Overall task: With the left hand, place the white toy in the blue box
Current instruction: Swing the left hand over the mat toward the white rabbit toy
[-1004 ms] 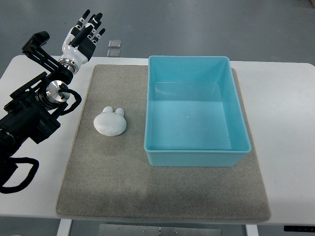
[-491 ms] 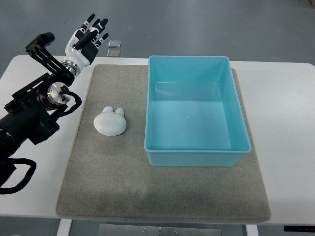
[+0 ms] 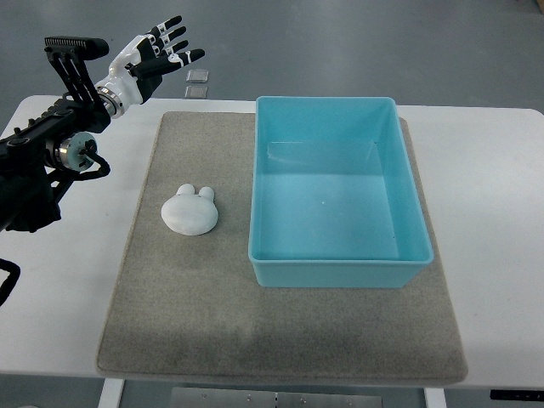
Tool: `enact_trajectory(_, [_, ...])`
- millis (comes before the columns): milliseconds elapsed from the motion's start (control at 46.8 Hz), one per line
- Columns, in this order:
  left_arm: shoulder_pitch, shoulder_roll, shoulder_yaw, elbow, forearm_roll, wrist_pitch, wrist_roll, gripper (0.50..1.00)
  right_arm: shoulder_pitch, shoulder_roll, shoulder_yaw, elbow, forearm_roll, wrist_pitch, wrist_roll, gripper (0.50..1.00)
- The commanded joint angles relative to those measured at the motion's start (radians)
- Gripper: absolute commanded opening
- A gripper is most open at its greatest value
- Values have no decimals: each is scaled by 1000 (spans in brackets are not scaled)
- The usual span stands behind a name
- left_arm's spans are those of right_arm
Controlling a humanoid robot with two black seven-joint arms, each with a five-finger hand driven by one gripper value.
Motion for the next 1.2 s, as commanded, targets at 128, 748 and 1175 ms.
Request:
enact_trajectory(128, [0,123,71,-147,177,-21,0,992,0,0,0,0,0,0,0,936])
enact_trajectory(748, [-11,445,137,-580,626,-230,-67,992,0,0,0,0,0,0,0,936])
enact_trajectory(1175, [-3,514,167,-689,866,-257,-145,990,0,0,0,0,0,0,1,936])
